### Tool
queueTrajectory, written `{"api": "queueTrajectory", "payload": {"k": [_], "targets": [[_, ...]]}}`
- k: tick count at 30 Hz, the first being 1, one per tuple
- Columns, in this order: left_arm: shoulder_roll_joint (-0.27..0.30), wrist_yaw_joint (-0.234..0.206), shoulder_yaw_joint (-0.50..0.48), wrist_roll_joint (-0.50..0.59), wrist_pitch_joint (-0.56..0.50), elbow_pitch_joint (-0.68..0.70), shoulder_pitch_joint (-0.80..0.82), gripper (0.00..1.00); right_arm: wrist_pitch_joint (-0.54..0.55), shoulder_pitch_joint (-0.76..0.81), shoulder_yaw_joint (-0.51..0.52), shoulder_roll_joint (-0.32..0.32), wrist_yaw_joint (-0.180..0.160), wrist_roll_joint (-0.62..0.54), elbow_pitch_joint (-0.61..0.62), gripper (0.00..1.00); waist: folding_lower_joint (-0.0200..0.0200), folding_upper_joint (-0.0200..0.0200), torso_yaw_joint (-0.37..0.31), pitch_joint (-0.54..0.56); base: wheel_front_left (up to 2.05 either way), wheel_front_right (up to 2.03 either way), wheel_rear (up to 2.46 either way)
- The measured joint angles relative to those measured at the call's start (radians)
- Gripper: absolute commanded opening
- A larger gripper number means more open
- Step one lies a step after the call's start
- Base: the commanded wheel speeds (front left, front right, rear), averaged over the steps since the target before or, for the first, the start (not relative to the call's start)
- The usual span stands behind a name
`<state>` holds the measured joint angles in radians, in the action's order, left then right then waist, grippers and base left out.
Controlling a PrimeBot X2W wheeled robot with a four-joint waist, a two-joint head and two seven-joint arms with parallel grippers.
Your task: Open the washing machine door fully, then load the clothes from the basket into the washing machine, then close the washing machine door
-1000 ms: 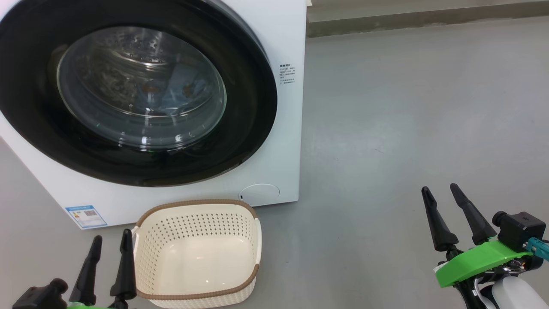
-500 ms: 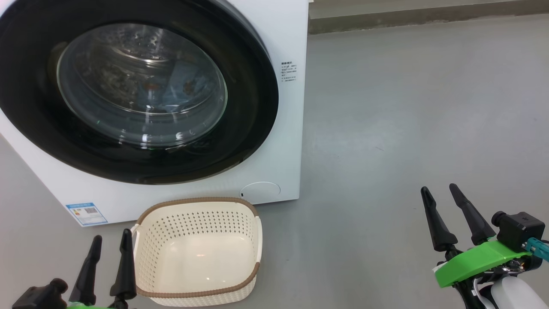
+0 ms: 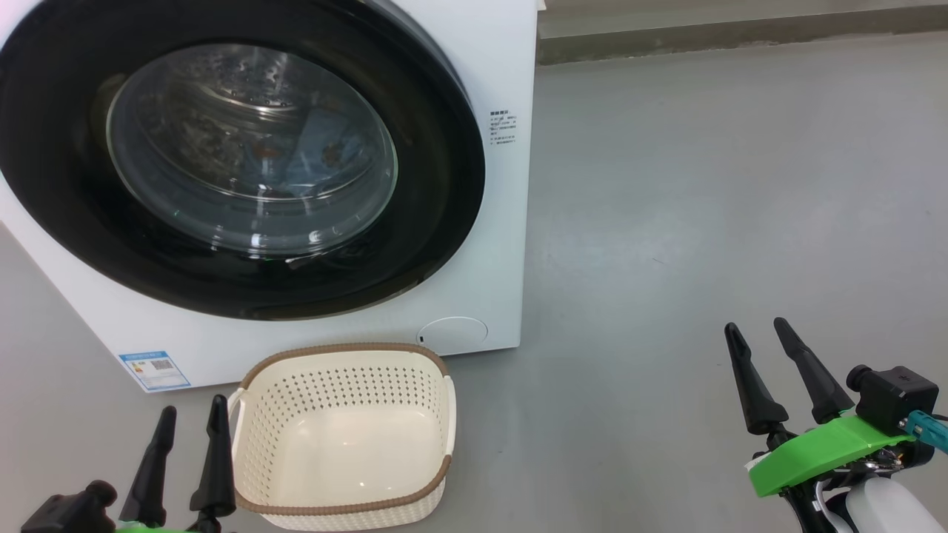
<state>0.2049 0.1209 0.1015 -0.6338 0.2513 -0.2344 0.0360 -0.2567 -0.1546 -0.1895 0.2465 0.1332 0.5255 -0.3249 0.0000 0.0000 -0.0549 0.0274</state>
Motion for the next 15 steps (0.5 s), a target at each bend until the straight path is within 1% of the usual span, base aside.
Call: {"api": "queueTrajectory", "payload": {"k": [3,4,9,15], "targets": [[-0.002,0.000,-0.001,-0.011,0.000,-0.001,0.000,1.00,0.000,0.000,0.000,0.000,0.000,0.000,0.000,1.00,0.0001,0.0000,0.001,0.001,0.00,0.00,0.00],[-0.004,0.000,-0.001,-0.017,-0.001,-0.003,0.000,0.00,0.000,0.000,-0.001,-0.001,0.000,0.000,-0.002,0.00,0.0000,0.0000,0.001,0.001,0.00,0.00,0.00],[-0.039,0.001,0.014,-0.018,-0.006,-0.060,-0.036,0.00,0.006,0.057,-0.007,-0.041,0.000,0.004,-0.061,0.00,0.0000,0.0000,0.002,0.001,0.00,0.00,0.00],[-0.040,0.001,0.007,-0.066,-0.024,-0.061,-0.040,0.00,0.019,0.061,0.001,-0.049,0.000,0.051,-0.061,0.00,0.0003,0.0000,0.004,0.001,0.00,0.00,0.00]]}}
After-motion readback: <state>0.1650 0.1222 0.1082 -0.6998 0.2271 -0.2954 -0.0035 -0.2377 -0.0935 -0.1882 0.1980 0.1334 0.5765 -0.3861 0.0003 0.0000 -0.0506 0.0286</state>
